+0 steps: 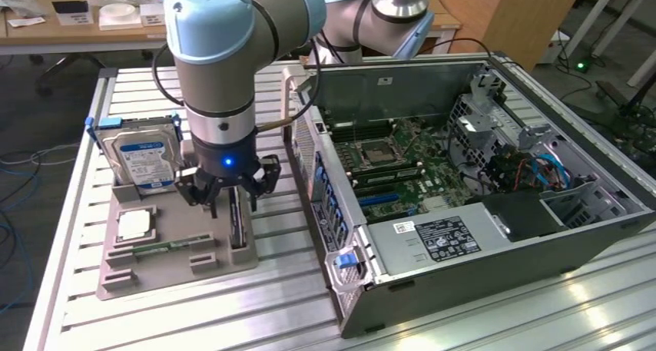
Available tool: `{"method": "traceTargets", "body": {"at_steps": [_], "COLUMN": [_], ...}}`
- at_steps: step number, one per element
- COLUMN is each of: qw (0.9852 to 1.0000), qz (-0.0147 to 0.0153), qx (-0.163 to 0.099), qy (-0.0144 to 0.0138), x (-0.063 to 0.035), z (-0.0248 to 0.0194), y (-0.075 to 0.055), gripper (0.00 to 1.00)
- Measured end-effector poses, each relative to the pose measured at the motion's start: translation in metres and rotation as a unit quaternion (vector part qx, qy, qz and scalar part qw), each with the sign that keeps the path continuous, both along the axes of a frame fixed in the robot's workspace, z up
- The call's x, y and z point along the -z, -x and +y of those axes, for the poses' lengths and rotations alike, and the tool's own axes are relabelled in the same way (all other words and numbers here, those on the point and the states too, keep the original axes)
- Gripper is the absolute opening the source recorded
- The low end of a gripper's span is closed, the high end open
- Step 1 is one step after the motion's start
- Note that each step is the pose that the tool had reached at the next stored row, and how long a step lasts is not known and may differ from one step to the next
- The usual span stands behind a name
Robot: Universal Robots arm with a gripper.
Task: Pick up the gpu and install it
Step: 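Pick up the gpu and move the gpu toward the slot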
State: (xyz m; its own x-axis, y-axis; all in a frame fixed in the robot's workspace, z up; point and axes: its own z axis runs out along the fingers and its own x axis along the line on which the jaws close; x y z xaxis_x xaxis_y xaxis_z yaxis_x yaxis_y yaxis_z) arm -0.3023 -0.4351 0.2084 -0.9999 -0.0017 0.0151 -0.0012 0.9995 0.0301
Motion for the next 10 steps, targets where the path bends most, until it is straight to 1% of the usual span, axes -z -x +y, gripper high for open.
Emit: {"method": "traceTargets", "body": {"at_steps": [2, 4, 5, 8, 9, 10], "qw": [1.0, 1.0, 1.0, 1.0, 1.0, 1.0], "qz": [-0.0001, -0.0002, -0.0001, -0.0001, -0.0002, -0.0001], "qx": [0.0, 0.0, 0.0, 0.0, 0.0, 0.0], "qy": [-0.0001, -0.0001, -0.0001, -0.0001, -0.0001, -0.0001], "x": [0.0002, 0.0002, 0.0002, 0.0002, 0.0002, 0.0002], "z": [0.0001, 0.0001, 0.0001, 0.0001, 0.0001, 0.0001], "y": [0.0, 0.0, 0.0, 0.0, -0.0001, 0.0], "gripper": [0.63, 0.51, 0.51, 0.33, 0.33, 0.28]}}
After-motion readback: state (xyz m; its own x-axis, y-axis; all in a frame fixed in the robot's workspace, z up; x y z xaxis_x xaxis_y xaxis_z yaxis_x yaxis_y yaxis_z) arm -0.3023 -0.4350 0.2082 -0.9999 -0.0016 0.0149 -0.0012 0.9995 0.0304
